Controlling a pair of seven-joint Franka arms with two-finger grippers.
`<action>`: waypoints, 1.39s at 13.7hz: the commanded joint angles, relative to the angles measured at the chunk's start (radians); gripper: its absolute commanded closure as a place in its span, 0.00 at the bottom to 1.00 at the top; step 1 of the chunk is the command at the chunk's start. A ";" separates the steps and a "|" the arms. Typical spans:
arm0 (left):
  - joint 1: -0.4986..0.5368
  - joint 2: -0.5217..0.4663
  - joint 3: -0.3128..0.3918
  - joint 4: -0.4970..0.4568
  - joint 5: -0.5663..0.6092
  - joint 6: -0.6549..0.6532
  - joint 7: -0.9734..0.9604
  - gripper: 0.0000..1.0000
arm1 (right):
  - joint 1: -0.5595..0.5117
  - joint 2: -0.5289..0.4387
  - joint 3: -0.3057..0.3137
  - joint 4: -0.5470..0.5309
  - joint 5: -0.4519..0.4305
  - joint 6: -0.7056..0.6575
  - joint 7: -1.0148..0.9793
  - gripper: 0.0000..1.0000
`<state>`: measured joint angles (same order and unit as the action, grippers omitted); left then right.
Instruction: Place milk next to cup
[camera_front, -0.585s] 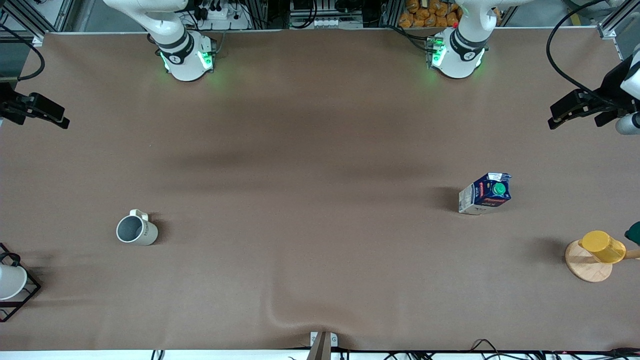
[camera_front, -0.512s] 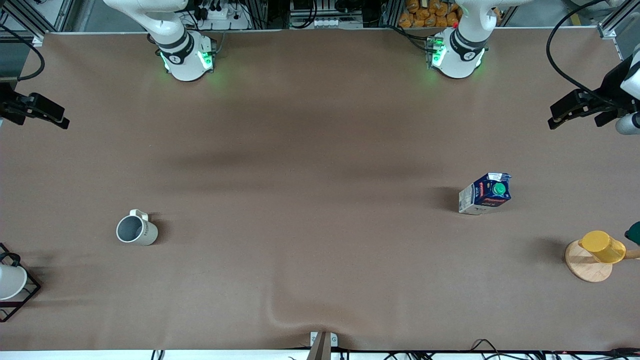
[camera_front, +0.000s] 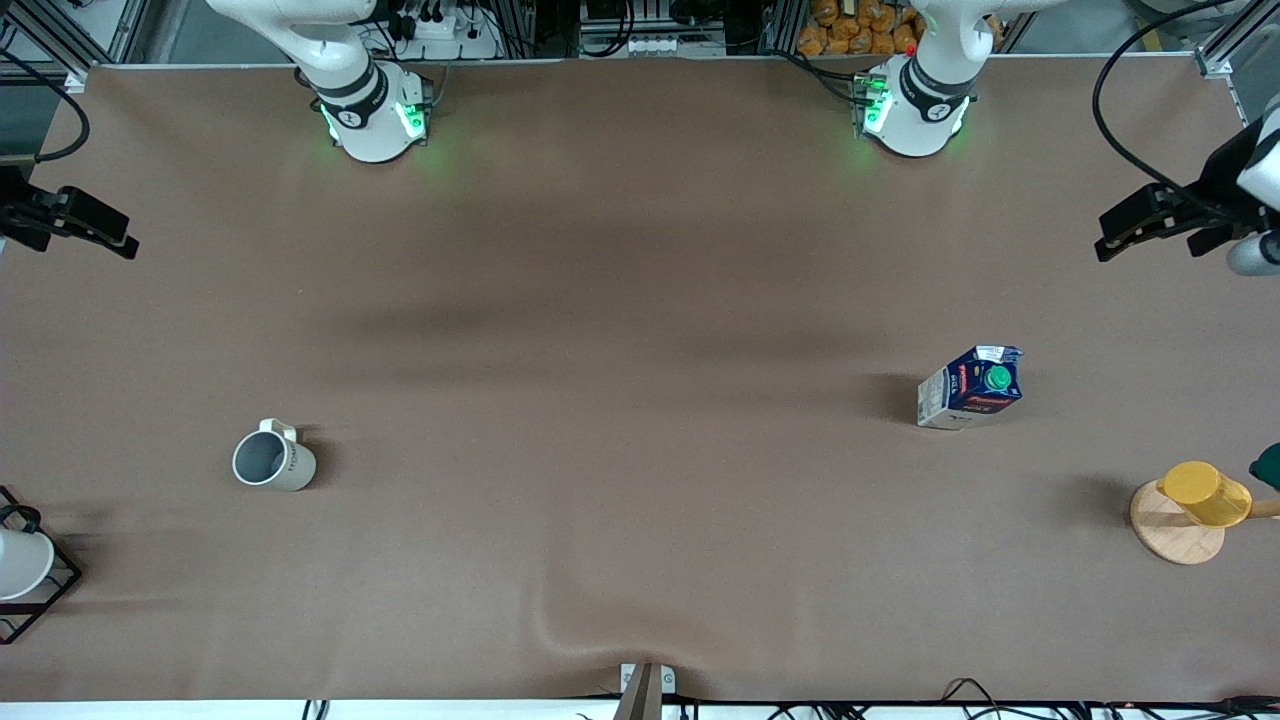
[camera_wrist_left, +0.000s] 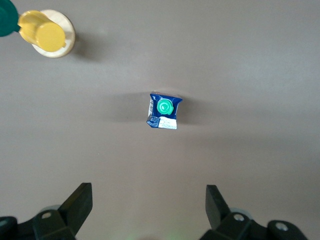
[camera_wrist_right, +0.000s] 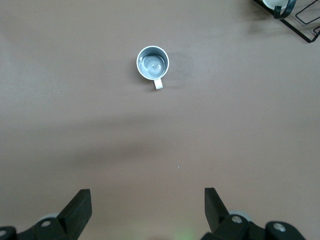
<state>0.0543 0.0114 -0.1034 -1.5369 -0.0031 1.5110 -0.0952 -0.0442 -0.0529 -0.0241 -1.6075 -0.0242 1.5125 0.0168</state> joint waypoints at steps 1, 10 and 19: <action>-0.002 0.058 -0.009 -0.011 0.018 0.039 0.023 0.00 | -0.013 0.005 0.007 0.011 -0.008 0.003 -0.023 0.00; -0.008 0.165 -0.018 -0.236 0.017 0.401 0.040 0.00 | -0.008 0.011 0.007 0.011 -0.008 0.014 -0.023 0.00; -0.005 0.225 -0.027 -0.330 0.052 0.507 0.045 0.00 | -0.013 0.065 0.007 0.003 -0.008 0.063 -0.023 0.00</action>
<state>0.0469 0.2446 -0.1287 -1.8327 0.0246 1.9739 -0.0681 -0.0442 -0.0229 -0.0236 -1.6123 -0.0242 1.5501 0.0064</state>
